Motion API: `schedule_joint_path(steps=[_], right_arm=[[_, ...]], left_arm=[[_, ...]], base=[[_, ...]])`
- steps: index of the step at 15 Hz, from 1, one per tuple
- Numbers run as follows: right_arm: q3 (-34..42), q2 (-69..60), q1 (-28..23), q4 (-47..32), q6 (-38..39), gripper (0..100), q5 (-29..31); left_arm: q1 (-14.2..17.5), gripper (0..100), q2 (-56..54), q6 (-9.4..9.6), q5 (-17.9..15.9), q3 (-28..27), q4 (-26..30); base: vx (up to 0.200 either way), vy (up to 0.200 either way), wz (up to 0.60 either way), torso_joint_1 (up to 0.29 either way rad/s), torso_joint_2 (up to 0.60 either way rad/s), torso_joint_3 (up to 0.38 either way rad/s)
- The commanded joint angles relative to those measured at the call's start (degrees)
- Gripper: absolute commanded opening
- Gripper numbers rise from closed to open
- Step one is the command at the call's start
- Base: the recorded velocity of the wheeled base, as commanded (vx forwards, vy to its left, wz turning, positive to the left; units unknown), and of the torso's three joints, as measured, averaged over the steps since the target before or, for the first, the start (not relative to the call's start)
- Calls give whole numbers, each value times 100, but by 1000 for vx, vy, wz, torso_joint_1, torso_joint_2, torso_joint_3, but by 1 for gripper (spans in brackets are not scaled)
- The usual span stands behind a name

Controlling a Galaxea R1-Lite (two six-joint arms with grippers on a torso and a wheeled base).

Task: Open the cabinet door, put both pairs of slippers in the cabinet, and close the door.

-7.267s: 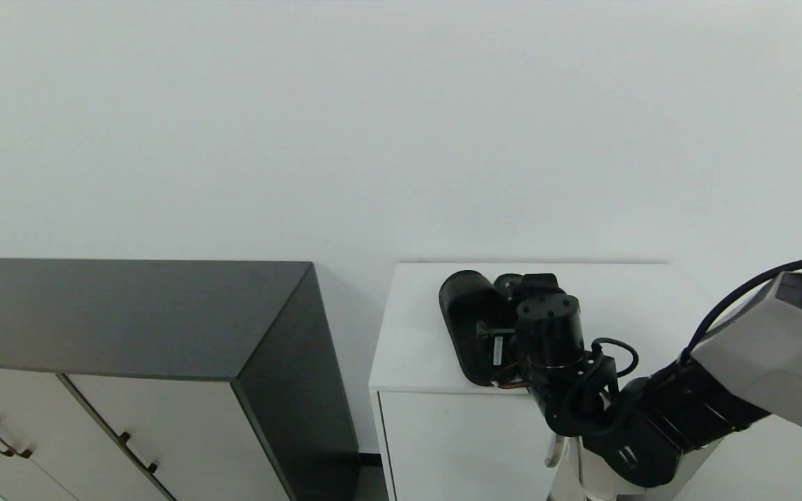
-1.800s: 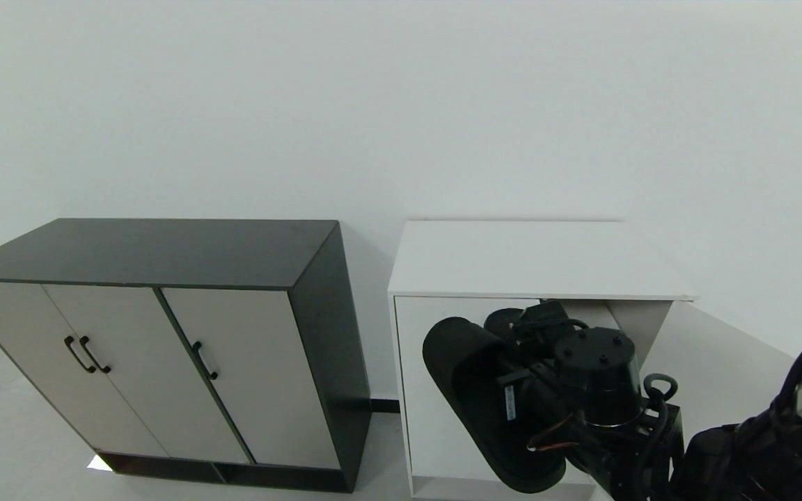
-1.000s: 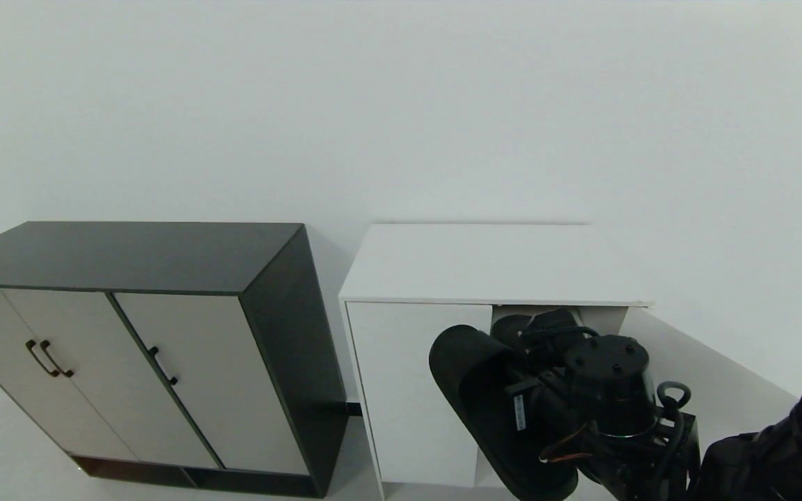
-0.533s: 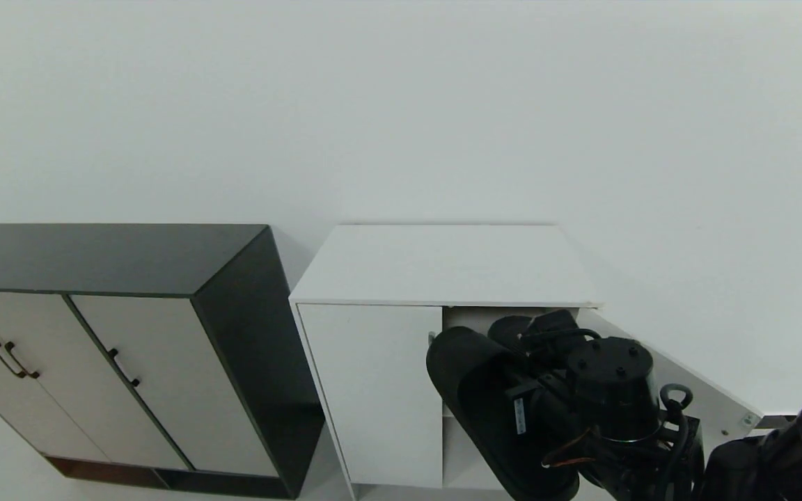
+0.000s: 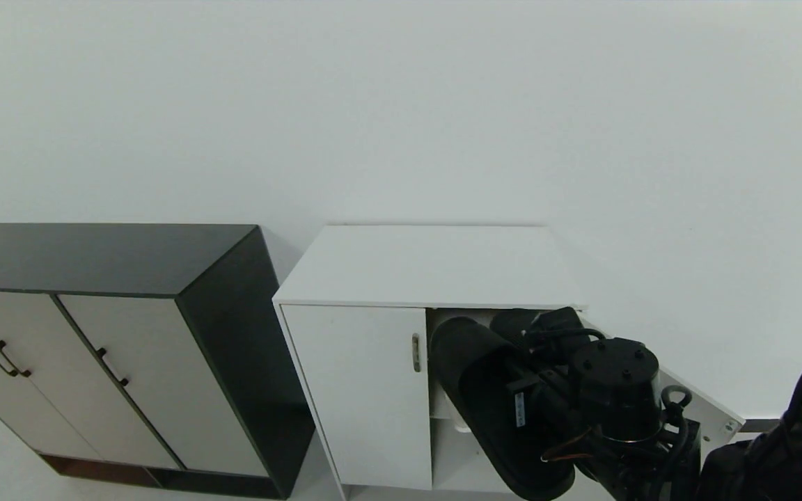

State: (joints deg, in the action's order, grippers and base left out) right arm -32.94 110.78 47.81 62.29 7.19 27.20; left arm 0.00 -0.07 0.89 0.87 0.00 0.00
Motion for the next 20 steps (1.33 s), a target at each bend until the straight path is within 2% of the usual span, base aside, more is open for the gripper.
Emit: schedule_joint_path(steps=[1,13,20], right_arm=[[-2,32,9,11,1,0,-4],[-2,85,18,11,19,0,-39],[7,172,18,204,10,0,-13]], left_arm=[[0,0,7,-1,1,0,0],[0,0,7,-1,1,0,0],[0,0,7,-1,1,0,0]], base=[[0,0,0,0,0,0],[0,0,0,-6,12,7],[0,0,0,-161,373,203]])
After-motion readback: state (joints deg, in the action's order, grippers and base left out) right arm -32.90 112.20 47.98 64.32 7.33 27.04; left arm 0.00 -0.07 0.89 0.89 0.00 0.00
